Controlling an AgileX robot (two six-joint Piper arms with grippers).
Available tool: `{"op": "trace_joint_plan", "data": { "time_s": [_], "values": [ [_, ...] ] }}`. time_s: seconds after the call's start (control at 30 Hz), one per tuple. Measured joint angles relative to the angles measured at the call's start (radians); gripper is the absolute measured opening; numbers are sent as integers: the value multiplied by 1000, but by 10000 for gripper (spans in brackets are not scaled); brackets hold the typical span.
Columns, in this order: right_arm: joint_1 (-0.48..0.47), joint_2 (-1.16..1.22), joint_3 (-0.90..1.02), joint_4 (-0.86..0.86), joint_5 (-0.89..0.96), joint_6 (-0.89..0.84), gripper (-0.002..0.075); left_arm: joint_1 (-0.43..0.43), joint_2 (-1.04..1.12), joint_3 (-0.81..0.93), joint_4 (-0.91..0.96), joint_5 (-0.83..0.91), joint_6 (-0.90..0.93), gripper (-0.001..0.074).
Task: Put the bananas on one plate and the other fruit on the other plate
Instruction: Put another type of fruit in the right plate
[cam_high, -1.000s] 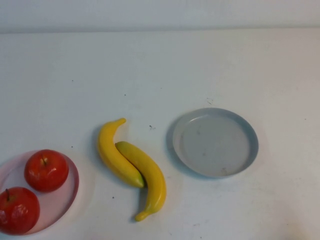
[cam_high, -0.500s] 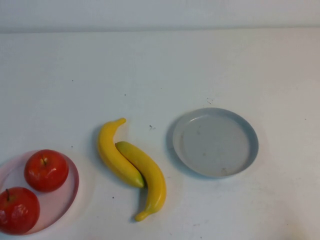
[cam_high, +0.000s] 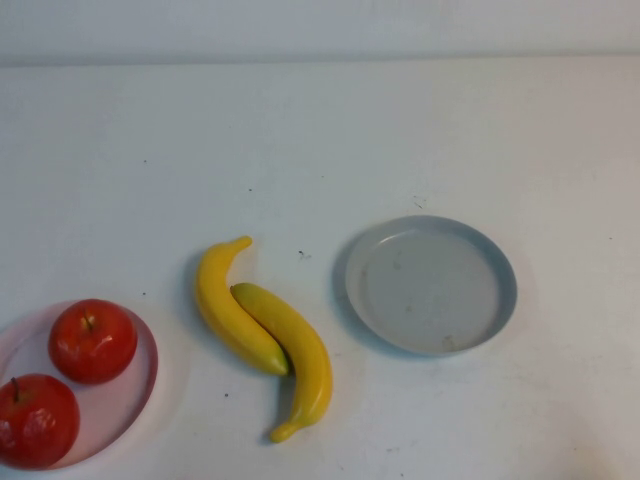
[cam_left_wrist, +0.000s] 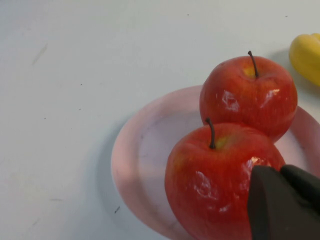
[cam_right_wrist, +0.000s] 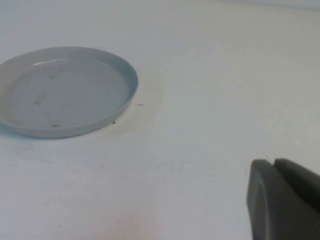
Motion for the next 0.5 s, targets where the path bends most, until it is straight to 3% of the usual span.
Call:
{"op": "trace_joint_plan", "data": {
  "time_s": [0.17,0.37,0.5],
  "values": [
    [0,0,0,35,-54,0,-17,0,0,0,0,0,0,1],
    [0,0,0,412,-249,0,-17,0,0,0,0,0,0,1],
    [0,0,0,550,-306,0,-17,0,0,0,0,0,0,1]
  ]
}}
